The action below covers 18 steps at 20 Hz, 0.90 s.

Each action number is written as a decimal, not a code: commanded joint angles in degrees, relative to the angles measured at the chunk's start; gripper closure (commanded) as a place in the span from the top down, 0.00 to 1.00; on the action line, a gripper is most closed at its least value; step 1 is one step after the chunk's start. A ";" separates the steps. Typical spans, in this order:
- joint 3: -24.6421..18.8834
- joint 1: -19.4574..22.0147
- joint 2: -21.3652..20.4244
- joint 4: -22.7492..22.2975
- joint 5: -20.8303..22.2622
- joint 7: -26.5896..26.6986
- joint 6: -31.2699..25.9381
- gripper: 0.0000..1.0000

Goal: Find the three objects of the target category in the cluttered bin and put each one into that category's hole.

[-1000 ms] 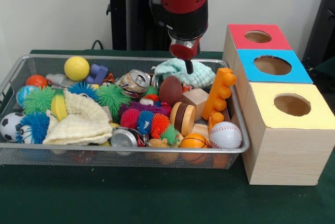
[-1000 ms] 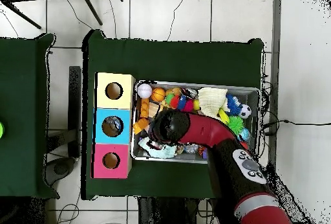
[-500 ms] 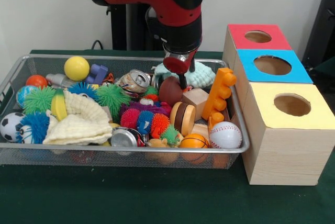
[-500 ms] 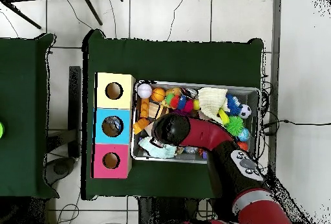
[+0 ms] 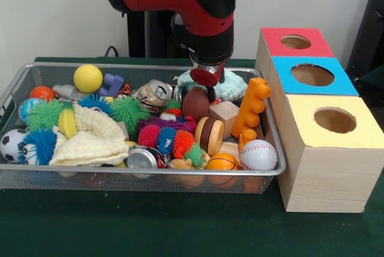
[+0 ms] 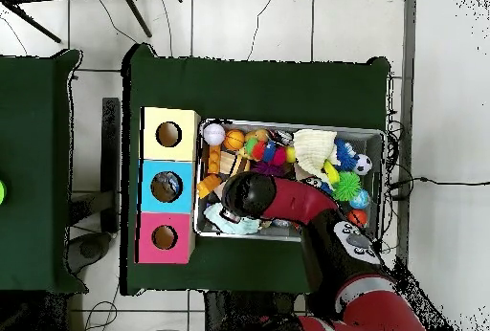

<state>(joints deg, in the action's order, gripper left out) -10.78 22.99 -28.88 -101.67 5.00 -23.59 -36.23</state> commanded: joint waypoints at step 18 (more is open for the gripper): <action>-0.41 0.59 2.53 -2.91 -3.60 -16.96 6.73 0.00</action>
<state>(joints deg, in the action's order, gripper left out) -9.39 22.16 -28.46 -102.25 4.26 -23.59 -35.05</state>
